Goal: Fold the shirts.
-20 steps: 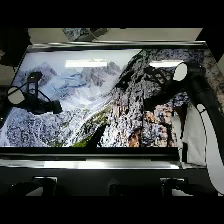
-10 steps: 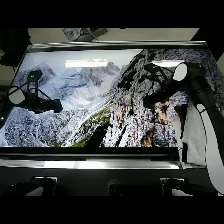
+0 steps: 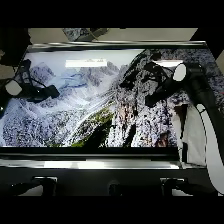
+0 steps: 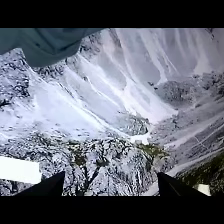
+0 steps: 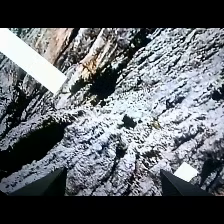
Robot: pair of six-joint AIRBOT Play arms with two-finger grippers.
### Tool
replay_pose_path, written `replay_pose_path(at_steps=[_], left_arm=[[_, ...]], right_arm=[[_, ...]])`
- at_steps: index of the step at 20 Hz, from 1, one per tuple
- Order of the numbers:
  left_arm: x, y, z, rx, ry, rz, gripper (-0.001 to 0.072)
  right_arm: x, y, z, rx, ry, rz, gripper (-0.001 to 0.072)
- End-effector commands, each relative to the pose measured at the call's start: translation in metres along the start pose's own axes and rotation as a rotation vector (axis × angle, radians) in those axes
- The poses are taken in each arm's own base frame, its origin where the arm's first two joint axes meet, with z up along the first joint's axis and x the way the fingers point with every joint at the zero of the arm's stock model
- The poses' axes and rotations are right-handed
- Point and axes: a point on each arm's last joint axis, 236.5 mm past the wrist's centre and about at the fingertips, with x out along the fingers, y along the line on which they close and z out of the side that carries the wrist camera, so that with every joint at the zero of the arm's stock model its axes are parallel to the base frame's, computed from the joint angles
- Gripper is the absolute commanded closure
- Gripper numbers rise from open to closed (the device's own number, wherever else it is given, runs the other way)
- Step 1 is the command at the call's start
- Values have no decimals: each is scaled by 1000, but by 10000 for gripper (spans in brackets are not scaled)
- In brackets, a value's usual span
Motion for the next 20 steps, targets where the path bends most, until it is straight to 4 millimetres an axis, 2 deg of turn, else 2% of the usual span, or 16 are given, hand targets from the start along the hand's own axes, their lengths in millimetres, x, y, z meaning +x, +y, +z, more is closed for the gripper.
replay_pose_path(at_steps=[1,3,4,6,9,12,16,17,18,19,20], left_arm=[[36,29,30,-424,44,-178,-13],[69,50,27,-675,128,-276,-13],[84,58,27,-738,133,-308,-13],[108,68,42,-813,57,-340,-13],[137,68,75,-913,-85,-423,-13],[170,63,77,-1008,-99,-482,-13],[184,47,100,-921,-194,-560,-13],[186,44,100,-922,-188,-564,177],[185,39,98,-915,-172,-581,592],[179,31,98,-895,-152,-613,666],[168,22,101,-856,-146,-648,666]], right_arm=[[0,-2,-2,-7,8,-8,12],[0,0,-1,-5,4,0,21],[0,1,0,-4,2,4,24],[0,2,0,-3,-1,8,46],[0,2,2,-3,-7,5,46],[0,2,3,-3,-12,5,46],[0,7,5,2,-18,28,46],[0,8,4,4,-16,34,45],[0,10,4,5,-14,41,43],[0,11,4,5,-16,47,36],[0,11,5,5,-21,43,38]])
